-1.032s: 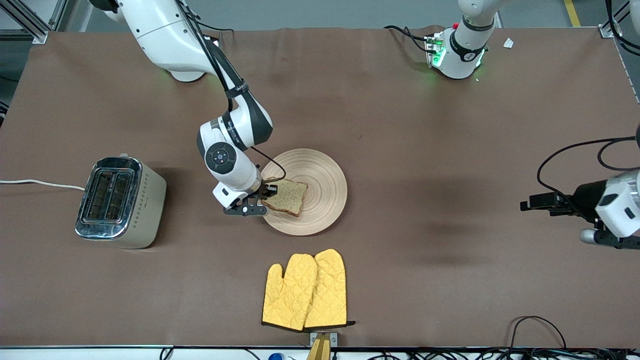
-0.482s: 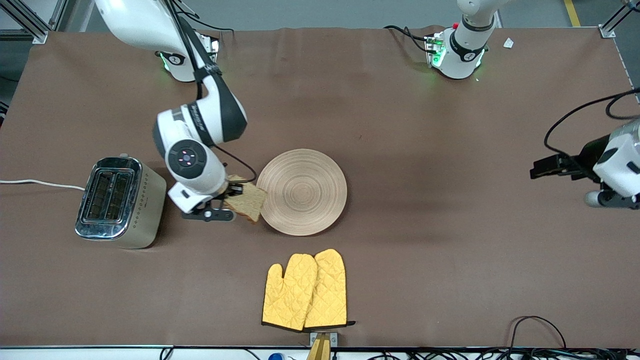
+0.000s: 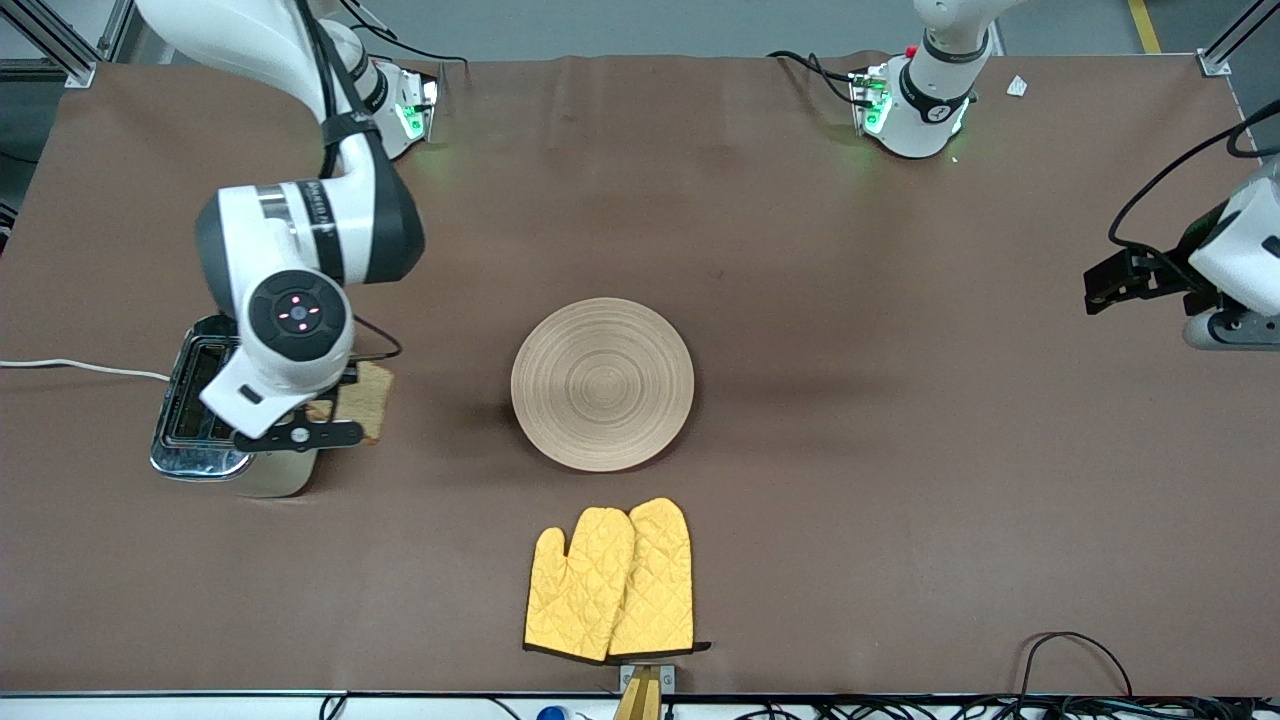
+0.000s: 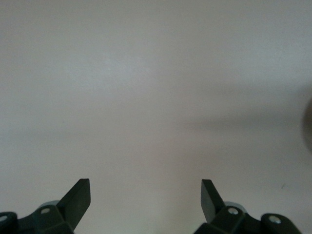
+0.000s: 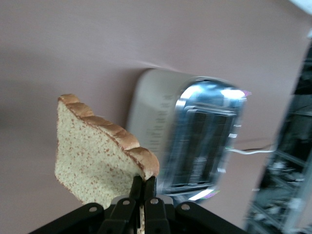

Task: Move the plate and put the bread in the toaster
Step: 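Lift the bread with the right gripper and carry it to the toaster, then lower the bread into the toaster slot and open the right gripper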

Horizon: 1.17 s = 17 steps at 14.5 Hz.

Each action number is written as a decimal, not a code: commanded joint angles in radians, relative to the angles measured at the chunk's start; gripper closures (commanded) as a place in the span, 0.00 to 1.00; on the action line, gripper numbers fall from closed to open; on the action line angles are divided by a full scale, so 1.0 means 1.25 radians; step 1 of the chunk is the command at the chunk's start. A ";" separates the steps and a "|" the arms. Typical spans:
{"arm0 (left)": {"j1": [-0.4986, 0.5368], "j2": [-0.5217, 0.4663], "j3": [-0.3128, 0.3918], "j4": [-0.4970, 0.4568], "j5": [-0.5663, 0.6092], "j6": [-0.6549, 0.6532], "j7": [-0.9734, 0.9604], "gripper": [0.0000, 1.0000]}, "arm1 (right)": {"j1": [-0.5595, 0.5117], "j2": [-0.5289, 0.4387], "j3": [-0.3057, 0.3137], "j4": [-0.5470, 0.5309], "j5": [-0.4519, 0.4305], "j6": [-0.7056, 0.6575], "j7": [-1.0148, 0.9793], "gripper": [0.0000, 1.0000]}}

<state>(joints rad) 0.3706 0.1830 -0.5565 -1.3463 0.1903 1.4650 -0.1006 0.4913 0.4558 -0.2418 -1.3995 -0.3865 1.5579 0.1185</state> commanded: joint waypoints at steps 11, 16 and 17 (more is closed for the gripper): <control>-0.322 -0.159 0.359 -0.153 -0.126 -0.007 0.006 0.00 | -0.035 0.007 -0.148 -0.014 -0.069 -0.036 -0.174 1.00; -0.328 -0.155 0.356 -0.153 -0.131 -0.007 0.006 0.00 | -0.035 0.034 -0.145 -0.028 -0.063 -0.024 -0.094 0.99; -0.328 -0.154 0.354 -0.153 -0.131 -0.007 0.006 0.00 | -0.035 0.035 -0.144 -0.040 -0.060 -0.012 -0.083 0.99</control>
<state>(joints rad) -0.0325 0.0067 -0.1169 -1.5216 0.0404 1.4530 -0.1000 0.4501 0.5032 -0.4270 -1.4192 -0.4480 1.5210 -0.0243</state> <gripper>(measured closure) 0.000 0.956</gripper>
